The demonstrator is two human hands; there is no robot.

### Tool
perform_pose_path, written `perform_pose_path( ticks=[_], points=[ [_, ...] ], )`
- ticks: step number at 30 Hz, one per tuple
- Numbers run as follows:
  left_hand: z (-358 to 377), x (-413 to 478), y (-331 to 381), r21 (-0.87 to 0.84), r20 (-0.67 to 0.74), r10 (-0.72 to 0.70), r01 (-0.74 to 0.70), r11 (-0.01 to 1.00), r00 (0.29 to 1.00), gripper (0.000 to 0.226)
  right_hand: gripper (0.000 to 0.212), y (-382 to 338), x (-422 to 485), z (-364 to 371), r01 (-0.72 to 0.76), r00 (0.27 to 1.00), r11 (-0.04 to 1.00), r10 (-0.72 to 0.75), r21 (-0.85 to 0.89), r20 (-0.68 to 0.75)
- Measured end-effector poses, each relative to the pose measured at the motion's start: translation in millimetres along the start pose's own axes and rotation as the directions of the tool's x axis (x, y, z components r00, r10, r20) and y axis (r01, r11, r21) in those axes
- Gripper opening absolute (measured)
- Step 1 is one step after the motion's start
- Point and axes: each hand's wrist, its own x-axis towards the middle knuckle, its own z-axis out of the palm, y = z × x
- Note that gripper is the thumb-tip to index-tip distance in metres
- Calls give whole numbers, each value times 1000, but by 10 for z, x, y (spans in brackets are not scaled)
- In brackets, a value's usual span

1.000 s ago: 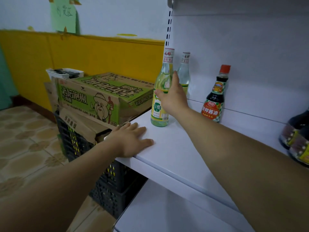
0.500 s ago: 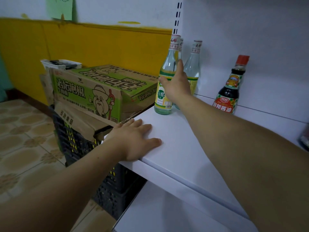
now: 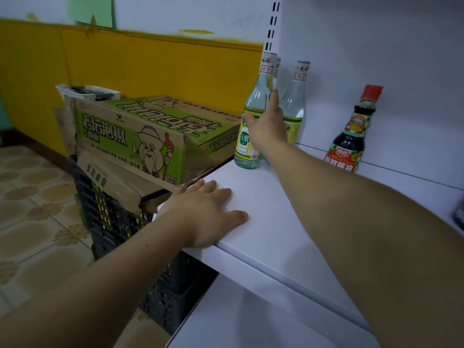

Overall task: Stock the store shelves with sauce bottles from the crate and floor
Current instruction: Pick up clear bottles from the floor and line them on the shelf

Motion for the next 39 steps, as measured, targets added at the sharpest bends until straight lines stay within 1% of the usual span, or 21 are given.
perform_pose_path(
  ticks=[11, 17, 24, 28, 31, 33, 35, 37, 39],
  points=[
    [14, -1, -3, -19, 2, 1, -1, 1000, 1000, 74, 83, 23, -3, 37, 4, 1000, 1000, -4, 16, -17],
    [22, 7, -11, -29, -10, 0, 0, 1000, 1000, 74, 82, 27, 11, 58, 18, 999, 999, -19, -32, -49],
    [37, 15, -30, -29, -10, 0, -1, 1000, 1000, 74, 81, 41, 24, 77, 27, 997, 999, -28, -30, -66],
    [28, 15, -22, -30, -7, 5, -5, 1000, 1000, 74, 81, 53, 14, 74, 26, 998, 999, -28, -36, -54],
    [25, 23, -24, -42, -4, 3, -3, 999, 1000, 75, 87, 36, -6, 47, 8, 1000, 999, -8, -43, -10],
    [12, 26, -25, -74, 7, -10, 10, 997, 1000, 77, 90, 12, -45, 6, -6, 1000, 999, 6, -50, 12],
    [-17, 33, -27, -144, 18, -25, 28, 989, 1000, 76, 90, -17, -109, -58, 2, 999, 998, 0, -69, 36],
    [-81, 30, -27, -220, 31, -33, 39, 975, 999, 74, 90, -48, -191, -151, 12, 999, 995, -7, -103, 47],
    [-174, -19, -37, -247, 34, -45, 52, 968, 998, 73, 89, -88, -309, -254, 16, 997, 987, -4, -159, 74]
  ],
)
